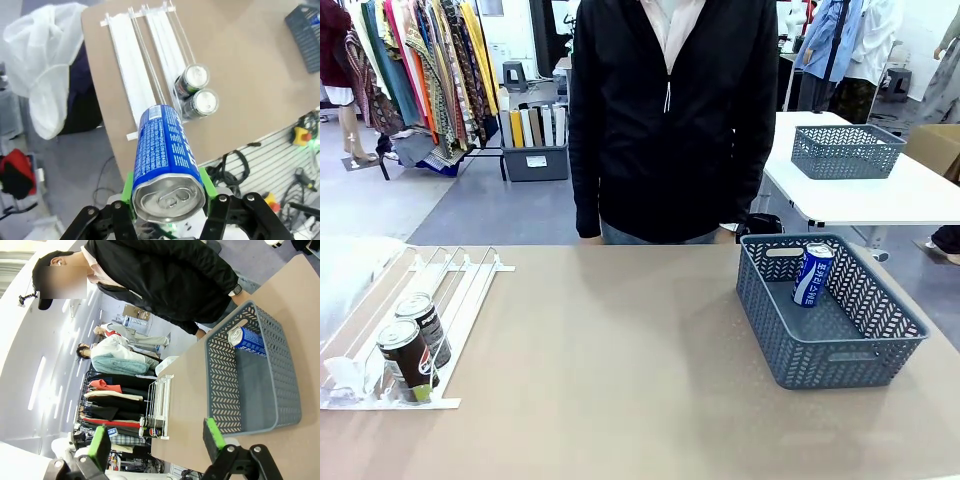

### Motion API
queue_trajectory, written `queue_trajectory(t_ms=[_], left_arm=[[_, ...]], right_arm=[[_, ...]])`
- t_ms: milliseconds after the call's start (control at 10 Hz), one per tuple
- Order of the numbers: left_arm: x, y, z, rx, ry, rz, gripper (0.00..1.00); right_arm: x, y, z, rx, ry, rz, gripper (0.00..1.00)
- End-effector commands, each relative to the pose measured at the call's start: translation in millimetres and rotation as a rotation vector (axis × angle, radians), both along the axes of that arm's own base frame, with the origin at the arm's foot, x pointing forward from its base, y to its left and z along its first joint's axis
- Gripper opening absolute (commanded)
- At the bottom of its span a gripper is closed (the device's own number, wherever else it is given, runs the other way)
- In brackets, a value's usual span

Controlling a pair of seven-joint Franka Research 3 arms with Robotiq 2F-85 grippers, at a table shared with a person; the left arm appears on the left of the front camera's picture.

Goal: Retrieve and store the cans from the dispenser.
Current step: Pick up the last remaining can from one row of the Automatic Can Dispenser and place it in the middle of the table.

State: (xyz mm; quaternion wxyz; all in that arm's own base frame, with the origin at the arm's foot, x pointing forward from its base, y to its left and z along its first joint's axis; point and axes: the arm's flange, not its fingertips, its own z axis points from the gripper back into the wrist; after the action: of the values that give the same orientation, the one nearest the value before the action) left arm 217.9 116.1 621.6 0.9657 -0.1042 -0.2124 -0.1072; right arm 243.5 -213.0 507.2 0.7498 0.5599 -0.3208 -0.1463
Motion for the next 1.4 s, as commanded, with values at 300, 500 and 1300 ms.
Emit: queue_trajectory(t_ms=[300, 500, 1300], left_arm=[[7, -16, 2, 0.056, 0.021, -0.015, 0.00], [7, -16, 2, 0.056, 0.021, -0.015, 0.00], [169, -438, -34, 0.404, 0.133, -0.520, 0.00]], right_arm=[[2, 1, 1, 0.006, -0.034, -0.004, 1.00], [2, 1, 1, 0.006, -0.034, -0.004, 1.00], [2, 1, 1, 0.006, -0.034, -0.004, 1.00]])
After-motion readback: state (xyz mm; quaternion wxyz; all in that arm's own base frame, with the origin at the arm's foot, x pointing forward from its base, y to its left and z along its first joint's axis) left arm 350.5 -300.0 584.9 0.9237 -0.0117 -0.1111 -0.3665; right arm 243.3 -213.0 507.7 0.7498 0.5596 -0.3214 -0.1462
